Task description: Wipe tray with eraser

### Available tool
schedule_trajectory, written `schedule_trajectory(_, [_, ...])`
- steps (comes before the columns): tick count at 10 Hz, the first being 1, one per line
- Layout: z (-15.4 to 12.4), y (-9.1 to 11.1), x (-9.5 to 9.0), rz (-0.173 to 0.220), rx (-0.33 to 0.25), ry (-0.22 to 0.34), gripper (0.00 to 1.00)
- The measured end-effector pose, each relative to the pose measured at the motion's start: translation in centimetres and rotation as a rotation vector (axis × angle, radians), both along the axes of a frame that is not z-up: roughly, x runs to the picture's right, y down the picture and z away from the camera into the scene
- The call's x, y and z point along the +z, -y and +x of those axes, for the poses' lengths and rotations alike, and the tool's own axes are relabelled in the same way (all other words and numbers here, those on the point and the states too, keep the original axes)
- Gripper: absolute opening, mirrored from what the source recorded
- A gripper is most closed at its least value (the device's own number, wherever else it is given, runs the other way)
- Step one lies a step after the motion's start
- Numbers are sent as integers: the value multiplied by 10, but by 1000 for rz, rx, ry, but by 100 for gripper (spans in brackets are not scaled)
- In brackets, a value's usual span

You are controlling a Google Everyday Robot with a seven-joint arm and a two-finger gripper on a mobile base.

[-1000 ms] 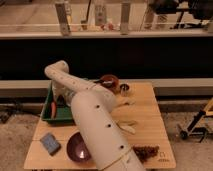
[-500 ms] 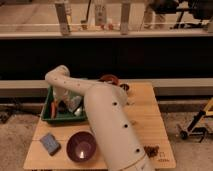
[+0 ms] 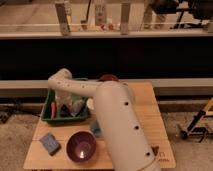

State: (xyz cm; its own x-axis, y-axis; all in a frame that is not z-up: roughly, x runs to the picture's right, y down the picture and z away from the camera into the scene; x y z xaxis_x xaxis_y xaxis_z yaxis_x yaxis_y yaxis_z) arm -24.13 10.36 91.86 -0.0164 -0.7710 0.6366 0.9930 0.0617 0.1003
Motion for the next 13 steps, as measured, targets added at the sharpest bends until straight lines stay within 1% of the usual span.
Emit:
schedule_trajectory(2, [15, -1, -2, 1, 39, -26, 0])
schedule_trajectory(4, [17, 3, 1, -3, 67, -61, 0])
schedule_trajectory(6, [18, 12, 15, -7, 63, -69, 0])
schedule_trajectory(7, [20, 26, 29, -12, 60, -74, 0])
schedule_trajectory(10, [25, 49, 53, -26, 66, -76, 0])
schedule_trajectory(12, [26, 59, 62, -27, 70, -66, 0])
schedule_trajectory(13, [18, 63, 63, -27, 76, -40, 0])
